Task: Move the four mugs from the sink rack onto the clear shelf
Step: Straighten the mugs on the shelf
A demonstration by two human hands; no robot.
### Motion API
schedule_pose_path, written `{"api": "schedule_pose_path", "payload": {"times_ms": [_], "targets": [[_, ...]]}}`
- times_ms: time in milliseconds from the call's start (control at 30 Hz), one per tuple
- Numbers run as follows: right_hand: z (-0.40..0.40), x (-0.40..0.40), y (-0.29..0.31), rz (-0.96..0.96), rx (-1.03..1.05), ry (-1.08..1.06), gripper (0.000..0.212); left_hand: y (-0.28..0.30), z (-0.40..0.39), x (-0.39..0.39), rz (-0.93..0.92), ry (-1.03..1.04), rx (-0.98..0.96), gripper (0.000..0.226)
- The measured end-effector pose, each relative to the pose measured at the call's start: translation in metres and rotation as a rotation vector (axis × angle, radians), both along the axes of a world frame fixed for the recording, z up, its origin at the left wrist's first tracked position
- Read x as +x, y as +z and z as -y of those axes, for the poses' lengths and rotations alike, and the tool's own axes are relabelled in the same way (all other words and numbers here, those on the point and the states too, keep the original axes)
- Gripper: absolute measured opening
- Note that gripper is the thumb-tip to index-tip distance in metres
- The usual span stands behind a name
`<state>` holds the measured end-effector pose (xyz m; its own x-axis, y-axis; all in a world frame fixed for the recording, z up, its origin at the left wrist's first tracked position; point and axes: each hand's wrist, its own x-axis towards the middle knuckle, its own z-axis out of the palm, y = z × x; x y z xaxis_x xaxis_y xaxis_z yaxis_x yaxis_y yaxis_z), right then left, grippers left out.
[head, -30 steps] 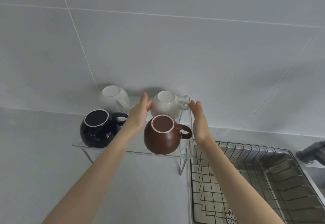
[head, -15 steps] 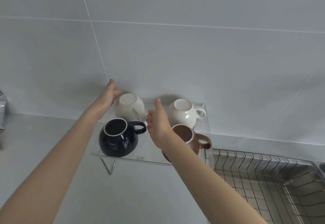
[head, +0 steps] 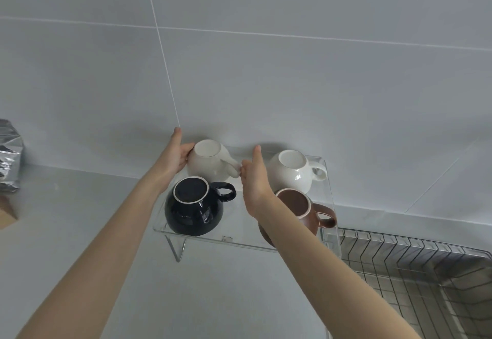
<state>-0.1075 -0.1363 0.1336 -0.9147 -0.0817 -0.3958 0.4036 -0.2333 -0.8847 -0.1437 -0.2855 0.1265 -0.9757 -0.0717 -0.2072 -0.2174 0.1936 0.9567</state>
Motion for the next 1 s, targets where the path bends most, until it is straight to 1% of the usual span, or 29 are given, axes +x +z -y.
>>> {"api": "schedule_pose_path", "payload": {"times_ms": [167, 300, 400, 467, 567, 600, 667, 700, 833, 867, 933, 967, 1000], "targets": [[0.003, -0.018, -0.004, 0.021, -0.023, -0.057, 0.04, -0.004, -0.001, 0.013, -0.014, 0.041, 0.039, 0.067], [0.002, -0.031, -0.011, 0.029, -0.051, -0.047, 0.037, -0.007, -0.004, 0.02, -0.02, 0.096, 0.035, 0.062], [0.002, -0.028, -0.014, 0.004, -0.049, -0.009, 0.04, -0.007, -0.005, 0.021, -0.025, 0.1, 0.037, 0.063], [0.002, -0.023, -0.014, 0.001, -0.033, 0.011, 0.052, -0.004, -0.006, 0.023, -0.023, 0.082, 0.045, 0.064], [0.002, -0.015, -0.005, -0.023, -0.031, -0.011, 0.036, -0.001, -0.004, 0.023, -0.01, 0.089, 0.053, 0.064], [0.003, -0.012, -0.002, -0.015, -0.038, -0.02, 0.035, 0.001, -0.002, 0.024, -0.007, 0.104, 0.063, 0.064], [0.001, -0.004, -0.006, -0.024, -0.079, -0.042, 0.054, 0.002, 0.002, 0.031, -0.024, 0.161, 0.062, 0.064], [0.001, 0.005, -0.008, -0.031, -0.098, -0.047, 0.059, 0.0, 0.004, 0.039, -0.039, 0.19, 0.057, 0.063], [0.006, 0.038, -0.029, -0.029, -0.051, 0.008, 0.058, -0.021, 0.002, 0.086, -0.097, 0.316, 0.077, 0.059], [0.007, 0.043, -0.033, -0.026, -0.051, 0.021, 0.057, -0.025, -0.002, 0.098, -0.119, 0.36, 0.087, 0.055], [0.009, 0.047, -0.037, -0.044, -0.049, 0.029, 0.056, -0.028, -0.011, 0.115, -0.159, 0.438, 0.147, 0.039], [0.009, 0.048, -0.038, -0.046, -0.046, 0.04, 0.056, -0.028, -0.016, 0.121, -0.171, 0.453, 0.179, 0.035], [0.008, 0.049, -0.037, -0.039, -0.043, 0.05, 0.056, -0.028, -0.021, 0.125, -0.186, 0.445, 0.2, 0.036]]}}
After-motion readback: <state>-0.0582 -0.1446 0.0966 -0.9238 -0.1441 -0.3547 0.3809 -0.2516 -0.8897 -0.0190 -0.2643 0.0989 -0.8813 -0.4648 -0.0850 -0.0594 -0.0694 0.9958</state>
